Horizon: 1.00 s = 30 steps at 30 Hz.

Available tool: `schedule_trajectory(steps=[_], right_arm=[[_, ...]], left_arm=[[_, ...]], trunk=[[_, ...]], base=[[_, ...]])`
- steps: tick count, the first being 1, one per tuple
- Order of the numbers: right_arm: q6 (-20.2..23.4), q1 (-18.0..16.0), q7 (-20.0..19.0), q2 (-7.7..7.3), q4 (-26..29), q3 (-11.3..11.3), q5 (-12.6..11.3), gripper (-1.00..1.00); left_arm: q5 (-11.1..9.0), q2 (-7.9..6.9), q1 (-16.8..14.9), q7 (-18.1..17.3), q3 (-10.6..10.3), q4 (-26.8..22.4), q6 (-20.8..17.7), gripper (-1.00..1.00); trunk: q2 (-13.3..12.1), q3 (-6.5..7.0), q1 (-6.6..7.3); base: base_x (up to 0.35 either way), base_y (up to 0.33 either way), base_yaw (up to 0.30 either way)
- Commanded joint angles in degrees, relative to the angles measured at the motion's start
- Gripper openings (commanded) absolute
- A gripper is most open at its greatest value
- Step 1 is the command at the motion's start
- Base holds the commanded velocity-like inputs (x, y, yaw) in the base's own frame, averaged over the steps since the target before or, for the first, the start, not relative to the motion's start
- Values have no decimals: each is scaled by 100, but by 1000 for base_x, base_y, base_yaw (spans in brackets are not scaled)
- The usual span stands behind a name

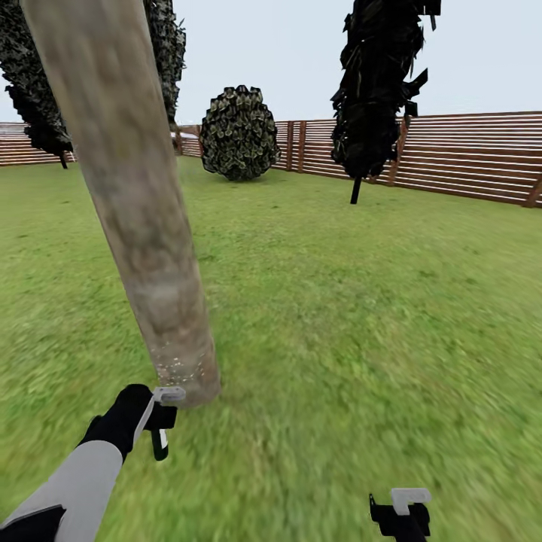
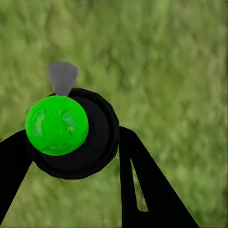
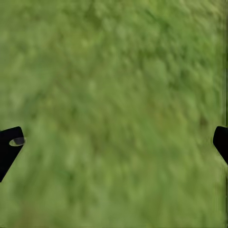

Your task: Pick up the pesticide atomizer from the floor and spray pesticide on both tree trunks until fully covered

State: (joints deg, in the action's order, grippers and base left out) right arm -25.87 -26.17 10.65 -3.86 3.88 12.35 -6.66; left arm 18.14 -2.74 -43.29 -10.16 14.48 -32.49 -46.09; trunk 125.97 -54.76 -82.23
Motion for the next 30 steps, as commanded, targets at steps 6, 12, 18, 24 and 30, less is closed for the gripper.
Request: schedule_trajectory(steps=[6,12,18,24,30], right_arm=[[-15,-2,7,0,-1,52,-56,100],[-15,-2,7,0,-1,51,-55,100],[-15,-2,7,0,-1,49,-55,100],[-15,-2,7,0,-1,53,-55,100],[-15,-2,7,0,-1,49,-55,100]], left_arm=[[110,28,-4,-53,28,-19,-17,-100],[111,28,-4,-56,45,-22,-22,-100],[111,28,-4,-55,52,-29,-23,-100],[94,21,-4,-57,63,-29,-23,-100],[92,20,-4,-56,63,-29,-23,-100]], trunk=[[2,-5,1],[2,-5,1],[2,-5,1],[2,-5,1],[2,-5,1]], base=[[11,-270,0],[0,-274,146],[0,-274,273],[81,-274,273],[109,-274,45]])
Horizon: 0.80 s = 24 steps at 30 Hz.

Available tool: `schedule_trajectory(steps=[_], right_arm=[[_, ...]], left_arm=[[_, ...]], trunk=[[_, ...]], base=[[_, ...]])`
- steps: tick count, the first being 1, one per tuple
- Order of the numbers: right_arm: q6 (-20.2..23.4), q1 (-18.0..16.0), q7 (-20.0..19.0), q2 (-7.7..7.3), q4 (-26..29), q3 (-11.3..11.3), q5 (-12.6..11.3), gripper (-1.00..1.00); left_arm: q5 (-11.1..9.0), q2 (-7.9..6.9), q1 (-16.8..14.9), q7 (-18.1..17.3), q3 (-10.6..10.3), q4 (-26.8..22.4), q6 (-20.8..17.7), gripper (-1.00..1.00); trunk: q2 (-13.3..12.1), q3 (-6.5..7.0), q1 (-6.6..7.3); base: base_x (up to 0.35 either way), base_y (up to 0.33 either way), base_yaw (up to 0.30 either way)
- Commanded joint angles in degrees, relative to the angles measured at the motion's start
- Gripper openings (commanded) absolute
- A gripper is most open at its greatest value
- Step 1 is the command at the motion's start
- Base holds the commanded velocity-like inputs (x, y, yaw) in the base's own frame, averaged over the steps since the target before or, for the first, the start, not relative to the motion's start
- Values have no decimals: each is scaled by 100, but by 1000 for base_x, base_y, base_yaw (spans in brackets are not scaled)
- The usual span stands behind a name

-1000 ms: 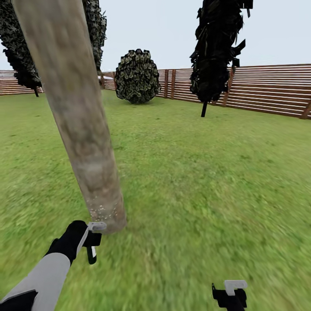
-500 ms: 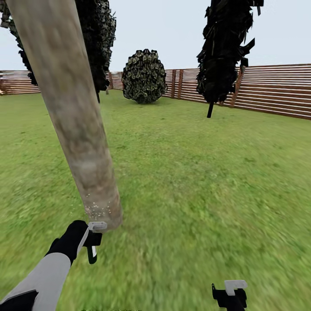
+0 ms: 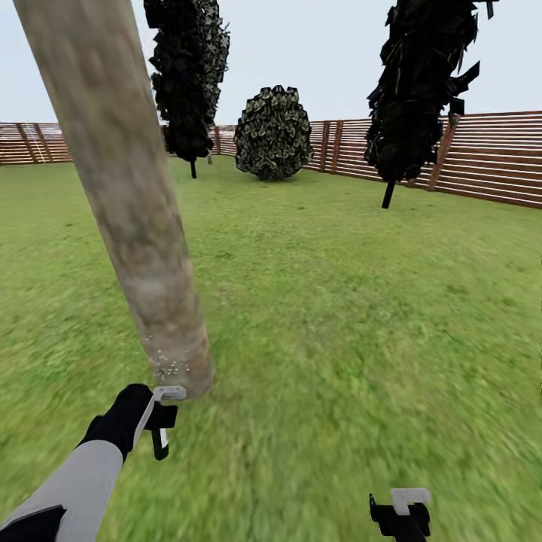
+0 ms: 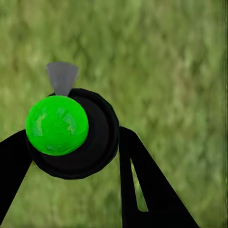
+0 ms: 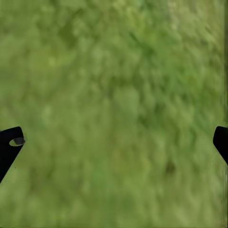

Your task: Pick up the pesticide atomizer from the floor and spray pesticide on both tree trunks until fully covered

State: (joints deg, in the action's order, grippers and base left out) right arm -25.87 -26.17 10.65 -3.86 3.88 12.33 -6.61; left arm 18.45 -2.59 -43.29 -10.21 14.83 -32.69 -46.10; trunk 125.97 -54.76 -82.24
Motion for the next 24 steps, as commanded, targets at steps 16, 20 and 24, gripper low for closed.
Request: schedule_trajectory(steps=[16,20,24], right_arm=[[-15,-2,7,0,-1,53,-61,100],[-15,-2,7,0,-1,57,-59,100],[-15,-2,7,0,-1,57,-59,100]], left_arm=[[28,30,-44,-56,63,-93,-40,-100],[11,245,-149,-60,40,-417,-120,-100],[10,348,-303,-63,1,-676,-676,-100]], trunk=[[2,-5,1],[2,-5,1],[2,-5,1]], base=[[31,-195,216],[1,-2,277],[-68,0,264]])
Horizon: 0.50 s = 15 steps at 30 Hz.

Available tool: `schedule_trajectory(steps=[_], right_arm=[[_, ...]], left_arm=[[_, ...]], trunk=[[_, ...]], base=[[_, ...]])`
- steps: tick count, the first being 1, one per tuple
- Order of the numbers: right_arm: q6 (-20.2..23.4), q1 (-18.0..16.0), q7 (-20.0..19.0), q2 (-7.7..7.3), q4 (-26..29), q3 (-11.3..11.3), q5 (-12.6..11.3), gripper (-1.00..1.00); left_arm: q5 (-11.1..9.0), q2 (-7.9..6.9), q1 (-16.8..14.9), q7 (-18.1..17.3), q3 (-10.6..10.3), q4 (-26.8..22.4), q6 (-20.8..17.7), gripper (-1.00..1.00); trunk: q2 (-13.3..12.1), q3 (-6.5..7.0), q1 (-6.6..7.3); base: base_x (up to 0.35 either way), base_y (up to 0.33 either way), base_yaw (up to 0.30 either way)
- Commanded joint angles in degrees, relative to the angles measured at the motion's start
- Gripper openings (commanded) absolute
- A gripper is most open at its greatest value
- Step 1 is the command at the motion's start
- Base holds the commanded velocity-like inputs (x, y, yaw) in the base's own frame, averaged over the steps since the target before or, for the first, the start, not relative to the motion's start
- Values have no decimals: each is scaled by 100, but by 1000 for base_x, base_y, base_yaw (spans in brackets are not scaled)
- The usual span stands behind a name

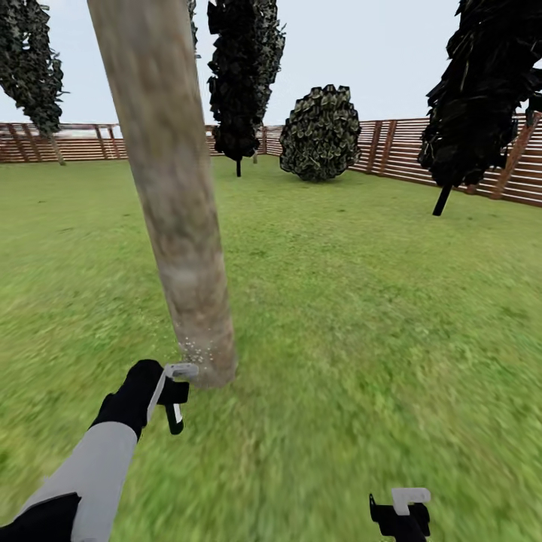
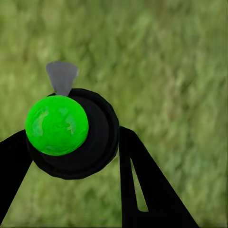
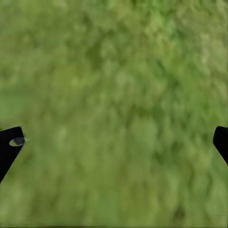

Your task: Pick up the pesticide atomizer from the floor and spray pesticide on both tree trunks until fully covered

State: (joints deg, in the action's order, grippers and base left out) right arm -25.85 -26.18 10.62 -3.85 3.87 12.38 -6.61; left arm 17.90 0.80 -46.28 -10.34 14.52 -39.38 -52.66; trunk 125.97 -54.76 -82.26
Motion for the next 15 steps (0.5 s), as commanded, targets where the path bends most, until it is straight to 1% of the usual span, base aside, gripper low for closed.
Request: schedule_trajectory(steps=[1,5,6,8,9,11,12,13,14,15], right_arm=[[-17,-1,10,-2,0,50,-61,100],[-17,-1,10,-5,0,45,-56,100],[-17,-1,13,-9,0,45,-52,100],[-17,-1,23,-10,0,45,-51,100],[-17,-1,24,-10,0,45,-51,100],[-17,-1,27,-10,0,45,-51,100],[-17,-1,23,-11,0,45,-51,100],[-17,-1,21,-11,0,45,-51,100],[-17,-1,20,-11,0,45,-51,100],[-17,-1,19,-11,0,45,-52,100]], left_arm=[[65,30,-36,-54,21,-142,-188,-100],[70,76,-221,-52,17,-285,-262,-100],[76,84,-455,-48,18,-295,-275,-100],[107,77,-633,-44,15,-298,-280,-100],[117,64,-666,-42,12,-298,-287,-100],[130,-14,-709,-45,9,-302,-360,-100],[133,-131,-706,-46,8,-303,-391,-100],[121,-295,-668,-51,-5,-300,-403,-100],[118,-342,-649,-49,-16,-300,-403,-100],[114,-358,-641,-49,-15,-296,-401,-100]], trunk=[[2,-5,3],[2,-5,3],[2,-5,3],[2,-5,3],[2,-5,3],[2,-5,3],[2,-5,3],[2,-5,3],[2,-5,3],[2,-5,3]], base=[[-222,0,81],[-58,0,21],[-6,0,2],[-2,0,1],[-1,0,0],[0,0,0],[0,0,0],[0,0,0],[0,0,0],[0,0,0]])
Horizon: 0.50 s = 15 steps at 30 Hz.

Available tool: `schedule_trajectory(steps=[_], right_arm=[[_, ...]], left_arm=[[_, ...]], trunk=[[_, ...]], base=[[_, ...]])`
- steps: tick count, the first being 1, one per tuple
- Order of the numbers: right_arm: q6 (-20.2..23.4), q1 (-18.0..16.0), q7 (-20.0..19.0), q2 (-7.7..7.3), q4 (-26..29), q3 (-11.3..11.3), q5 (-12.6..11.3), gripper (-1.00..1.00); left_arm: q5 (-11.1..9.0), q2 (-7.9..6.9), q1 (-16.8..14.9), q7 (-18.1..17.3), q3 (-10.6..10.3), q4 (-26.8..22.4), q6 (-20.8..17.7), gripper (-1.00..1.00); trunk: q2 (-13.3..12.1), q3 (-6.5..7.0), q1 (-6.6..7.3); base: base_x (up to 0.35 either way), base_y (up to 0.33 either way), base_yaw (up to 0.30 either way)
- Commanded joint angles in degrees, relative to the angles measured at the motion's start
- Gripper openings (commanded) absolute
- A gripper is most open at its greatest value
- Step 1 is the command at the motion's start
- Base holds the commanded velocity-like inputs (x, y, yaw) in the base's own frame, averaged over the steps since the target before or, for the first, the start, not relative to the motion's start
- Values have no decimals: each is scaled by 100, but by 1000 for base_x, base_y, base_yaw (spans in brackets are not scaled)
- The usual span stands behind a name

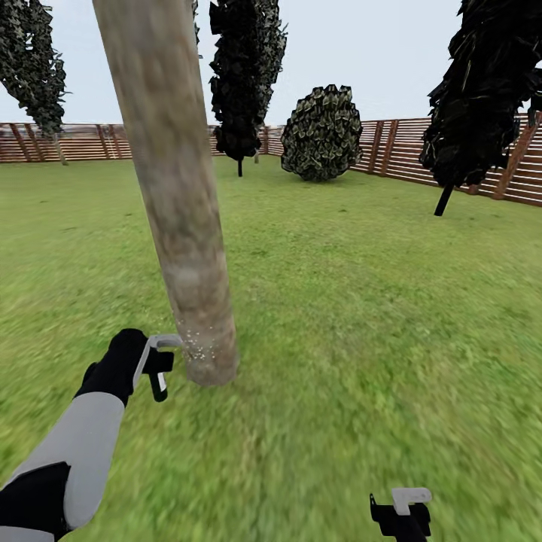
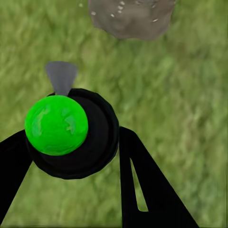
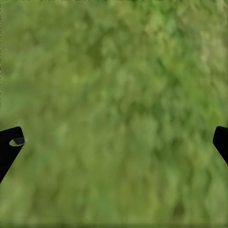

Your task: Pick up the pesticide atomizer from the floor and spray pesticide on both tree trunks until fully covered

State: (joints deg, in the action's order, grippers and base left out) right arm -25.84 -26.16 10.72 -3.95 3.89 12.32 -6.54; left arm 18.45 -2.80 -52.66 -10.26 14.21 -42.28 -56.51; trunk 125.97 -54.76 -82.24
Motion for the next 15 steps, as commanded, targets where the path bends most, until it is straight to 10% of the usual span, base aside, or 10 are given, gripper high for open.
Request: schedule_trajectory(steps=[1,15], right_arm=[[-17,-3,9,-1,-2,51,-62,100],[-17,-3,9,8,-2,51,-67,100]], left_arm=[[56,-5,4,-57,28,-3,-8,-100],[46,24,15,-60,29,1,28,-100]], trunk=[[2,-5,1],[2,-5,1]], base=[[0,-6,0],[73,-229,87]])
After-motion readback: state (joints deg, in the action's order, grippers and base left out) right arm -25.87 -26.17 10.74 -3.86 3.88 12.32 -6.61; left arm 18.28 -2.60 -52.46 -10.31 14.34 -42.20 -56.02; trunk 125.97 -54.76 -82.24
